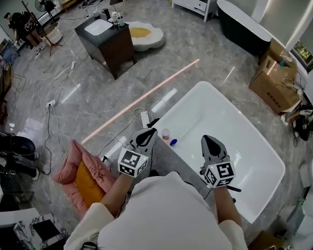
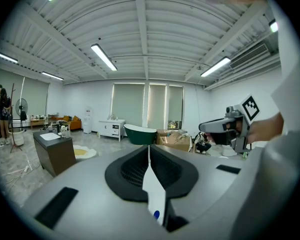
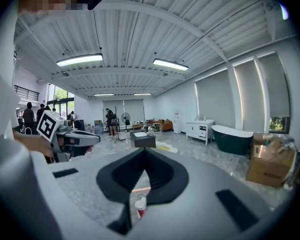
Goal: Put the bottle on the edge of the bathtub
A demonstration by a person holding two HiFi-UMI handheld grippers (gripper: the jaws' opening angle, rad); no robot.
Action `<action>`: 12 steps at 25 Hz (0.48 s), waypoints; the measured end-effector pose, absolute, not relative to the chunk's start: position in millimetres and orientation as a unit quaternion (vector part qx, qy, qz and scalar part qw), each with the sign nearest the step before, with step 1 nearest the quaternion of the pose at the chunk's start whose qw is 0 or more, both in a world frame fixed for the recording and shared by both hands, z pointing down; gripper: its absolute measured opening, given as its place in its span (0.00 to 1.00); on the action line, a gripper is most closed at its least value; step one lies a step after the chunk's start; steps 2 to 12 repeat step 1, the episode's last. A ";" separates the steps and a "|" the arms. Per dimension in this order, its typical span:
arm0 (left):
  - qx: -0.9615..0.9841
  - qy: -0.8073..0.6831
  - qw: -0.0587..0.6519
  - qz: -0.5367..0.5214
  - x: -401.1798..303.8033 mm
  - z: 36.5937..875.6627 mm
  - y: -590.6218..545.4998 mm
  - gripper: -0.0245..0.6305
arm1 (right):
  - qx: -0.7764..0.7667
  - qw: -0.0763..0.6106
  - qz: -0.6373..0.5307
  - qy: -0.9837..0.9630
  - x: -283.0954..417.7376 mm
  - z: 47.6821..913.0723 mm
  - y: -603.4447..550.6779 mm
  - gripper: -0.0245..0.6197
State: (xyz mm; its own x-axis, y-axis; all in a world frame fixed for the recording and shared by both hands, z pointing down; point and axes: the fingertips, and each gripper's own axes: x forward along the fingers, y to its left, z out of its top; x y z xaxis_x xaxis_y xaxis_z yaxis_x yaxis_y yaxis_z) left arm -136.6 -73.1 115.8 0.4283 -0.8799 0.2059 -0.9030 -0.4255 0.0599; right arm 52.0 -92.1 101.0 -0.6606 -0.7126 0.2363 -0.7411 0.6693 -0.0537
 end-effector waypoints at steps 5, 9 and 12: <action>0.841 -0.529 0.081 0.071 -136.9 115.9 -73.4 0.05 | 0.401 0.099 0.073 -0.908 51.9 101.8 -91.7 0.04; 0.841 -0.529 0.081 0.071 -136.9 115.9 -73.4 0.05 | 0.401 0.099 0.073 -0.908 51.9 101.8 -91.7 0.04; 0.841 -0.529 0.081 0.071 -136.9 115.9 -73.4 0.05 | 0.401 0.099 0.073 -0.908 51.9 101.8 -91.7 0.04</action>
